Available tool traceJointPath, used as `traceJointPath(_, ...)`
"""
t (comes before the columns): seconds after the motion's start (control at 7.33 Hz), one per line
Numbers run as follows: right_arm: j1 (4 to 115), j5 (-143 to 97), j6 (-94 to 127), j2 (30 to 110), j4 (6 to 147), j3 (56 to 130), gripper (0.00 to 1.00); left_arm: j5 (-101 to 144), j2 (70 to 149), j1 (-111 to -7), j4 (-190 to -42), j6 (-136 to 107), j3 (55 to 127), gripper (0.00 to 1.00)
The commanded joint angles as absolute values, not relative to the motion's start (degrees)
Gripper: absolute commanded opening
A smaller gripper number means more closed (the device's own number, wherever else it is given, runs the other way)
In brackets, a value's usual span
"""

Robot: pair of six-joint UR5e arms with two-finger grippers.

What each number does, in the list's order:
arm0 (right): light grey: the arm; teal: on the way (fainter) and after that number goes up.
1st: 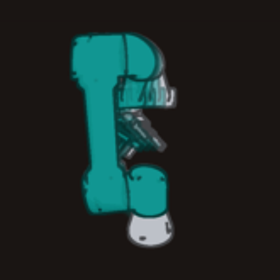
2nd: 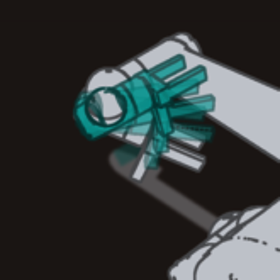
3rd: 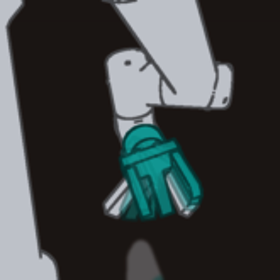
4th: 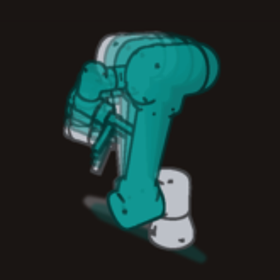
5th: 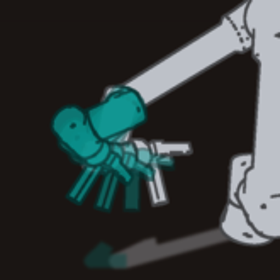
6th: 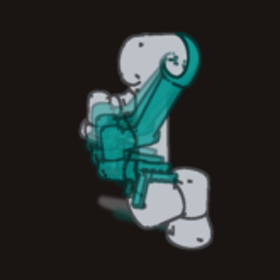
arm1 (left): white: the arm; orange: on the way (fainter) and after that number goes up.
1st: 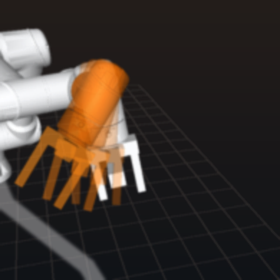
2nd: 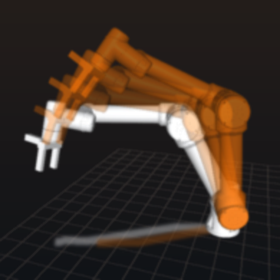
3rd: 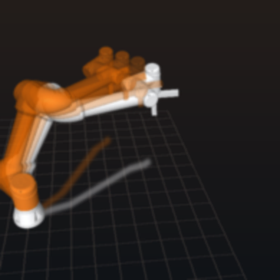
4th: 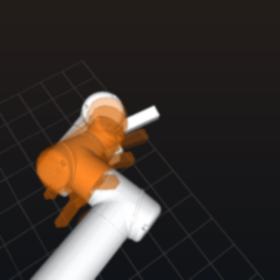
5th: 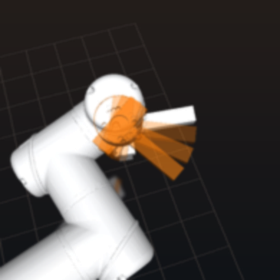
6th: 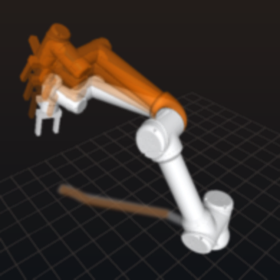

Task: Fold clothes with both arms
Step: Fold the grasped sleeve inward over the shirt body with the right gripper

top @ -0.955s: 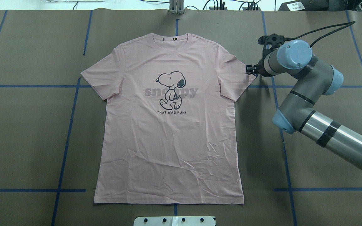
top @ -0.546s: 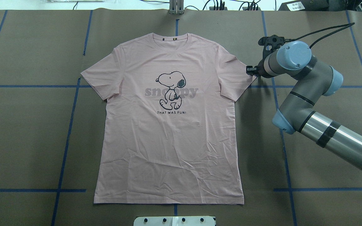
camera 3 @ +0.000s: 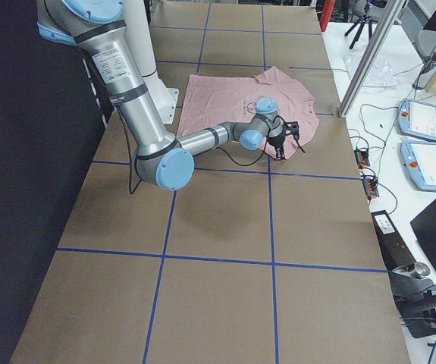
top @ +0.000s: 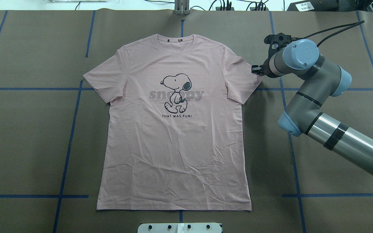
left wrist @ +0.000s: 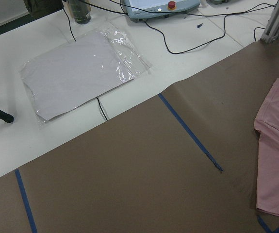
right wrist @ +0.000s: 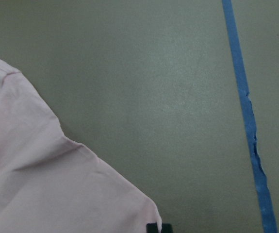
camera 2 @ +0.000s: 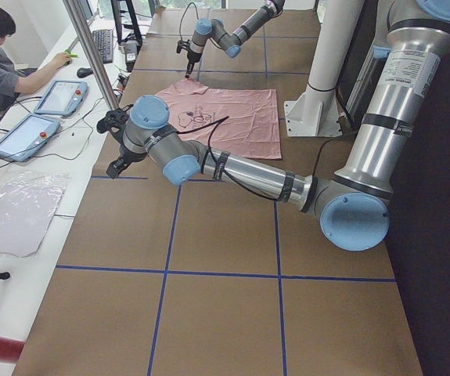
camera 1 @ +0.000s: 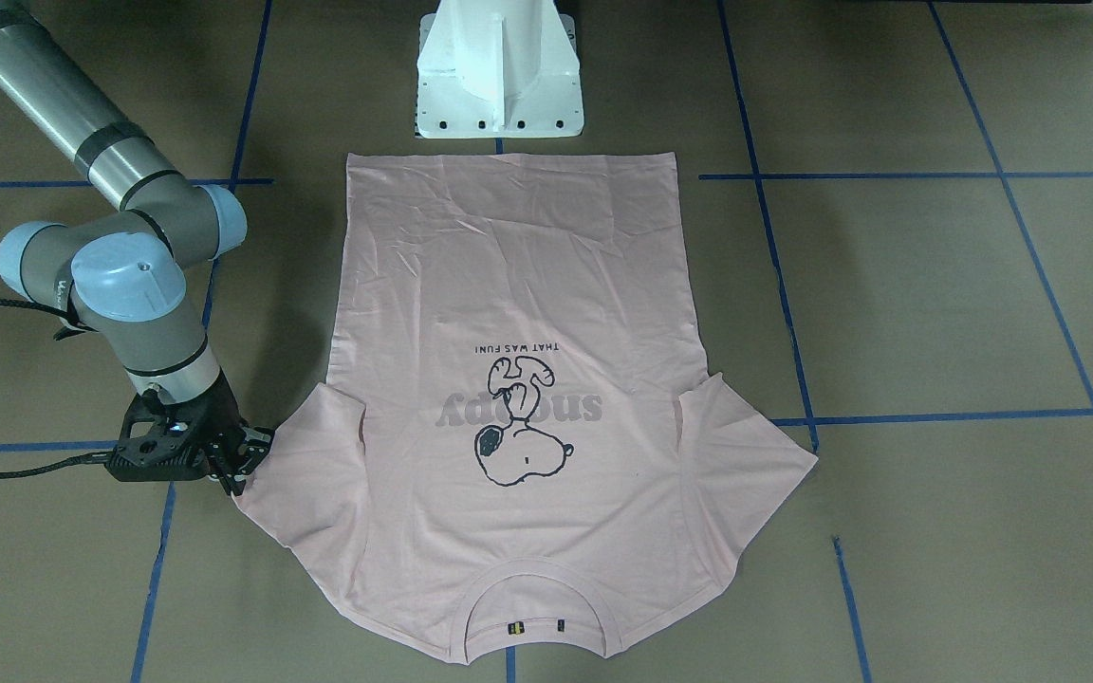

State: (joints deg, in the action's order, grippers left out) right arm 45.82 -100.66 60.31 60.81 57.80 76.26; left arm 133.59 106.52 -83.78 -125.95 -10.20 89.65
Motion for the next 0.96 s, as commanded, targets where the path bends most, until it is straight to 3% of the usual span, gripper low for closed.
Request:
traceJointPath(0.0, 45.8, -100.5, 61.6, 57.0, 71.1, 82.7, 0.0, 133.6, 106.5, -83.8, -125.9, -10.2, 89.6, 1.0)
traceJointPath(0.41, 40.1, -91.2, 69.6, 45.7, 82.2, 82.5, 0.0, 133.6, 106.5, -83.8, -125.9, -10.4, 89.6, 1.0)
traceJointPath(0.82, 36.0, -83.6, 73.7, 38.6, 81.6, 72.0, 0.0, 133.6, 106.5, -83.8, -125.9, -10.4, 89.6, 1.0)
